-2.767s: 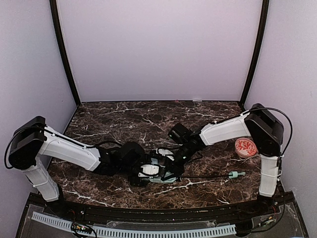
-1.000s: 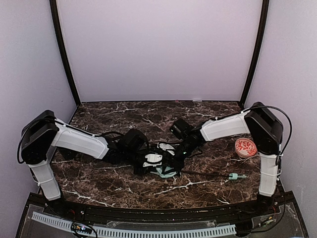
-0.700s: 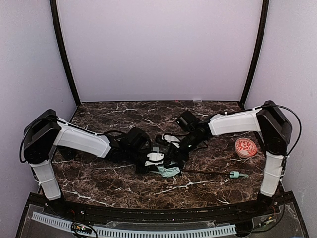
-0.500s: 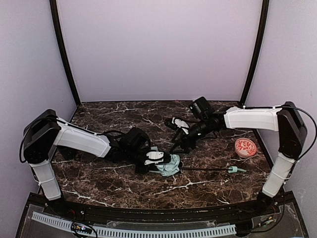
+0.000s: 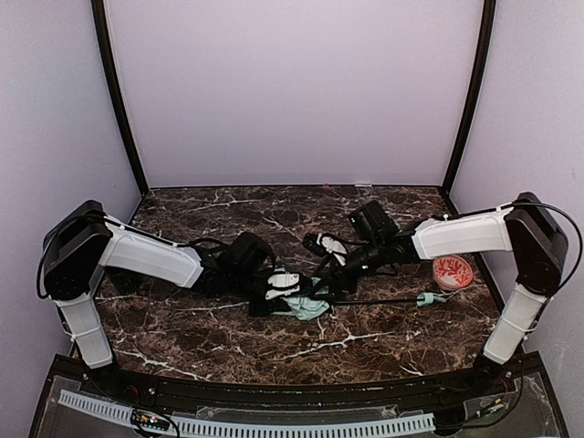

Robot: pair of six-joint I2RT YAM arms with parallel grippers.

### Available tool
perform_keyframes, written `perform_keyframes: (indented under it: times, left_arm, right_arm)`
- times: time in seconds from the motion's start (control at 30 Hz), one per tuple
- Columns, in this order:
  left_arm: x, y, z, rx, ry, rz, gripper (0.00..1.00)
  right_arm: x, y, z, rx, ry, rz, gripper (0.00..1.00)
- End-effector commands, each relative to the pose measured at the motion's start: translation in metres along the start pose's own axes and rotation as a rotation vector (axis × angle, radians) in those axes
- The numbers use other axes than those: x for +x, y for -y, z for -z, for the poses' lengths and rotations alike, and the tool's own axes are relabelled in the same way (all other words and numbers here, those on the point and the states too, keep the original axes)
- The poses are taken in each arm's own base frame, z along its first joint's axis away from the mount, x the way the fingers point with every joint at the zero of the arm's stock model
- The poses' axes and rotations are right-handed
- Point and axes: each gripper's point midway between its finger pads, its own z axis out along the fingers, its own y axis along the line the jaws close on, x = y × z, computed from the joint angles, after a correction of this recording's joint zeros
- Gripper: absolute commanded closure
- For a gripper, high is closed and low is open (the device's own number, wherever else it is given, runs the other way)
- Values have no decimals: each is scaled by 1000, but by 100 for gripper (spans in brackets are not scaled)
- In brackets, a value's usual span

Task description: Put away the umbrella

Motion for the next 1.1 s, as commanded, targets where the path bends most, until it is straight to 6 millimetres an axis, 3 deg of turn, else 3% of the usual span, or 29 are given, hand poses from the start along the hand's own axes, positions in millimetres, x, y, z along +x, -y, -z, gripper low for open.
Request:
perform_keyframes:
  times: [0.0, 0.17, 0.33, 0.4, 0.47, 0.63, 0.67, 0.7, 0.83, 0.93, 1.07]
  left_arm:
    - [53, 21, -9, 62, -173, 34, 100]
    - [54, 21, -12, 63, -172, 31, 100]
    - [52, 20, -10, 54, -165, 25, 100]
    - [50, 18, -8, 44, -151, 24, 98]
    - [45, 15, -4, 22, -127, 23, 82]
    - [25, 1, 14, -82, -17, 17, 11]
    - [20, -1, 20, -99, 9, 14, 3]
    - [12, -4, 29, -121, 40, 11, 1]
    - [-7, -14, 63, -204, 143, 44, 1]
    - [-21, -27, 96, -282, 258, 126, 1]
    - [-33, -62, 155, -545, 484, 311, 1]
  right_arm:
    - [7, 4, -32, -24, -41, 19, 24]
    - [39, -17, -58, -117, -114, 45, 23]
    - [65, -10, -71, -94, -207, 13, 37]
    - [74, -5, -72, -70, -241, 6, 50]
    - [80, -1, -72, -44, -272, 1, 70]
    - [84, 2, -69, -35, -317, 4, 94]
    - [81, 2, -68, -37, -316, 5, 98]
    - [77, 2, -65, -41, -309, 5, 100]
    - [51, 3, -46, -36, -254, 11, 100]
    - [7, 10, -20, -19, -149, 19, 100]
    - [-41, 21, 29, 26, 1, 9, 100]
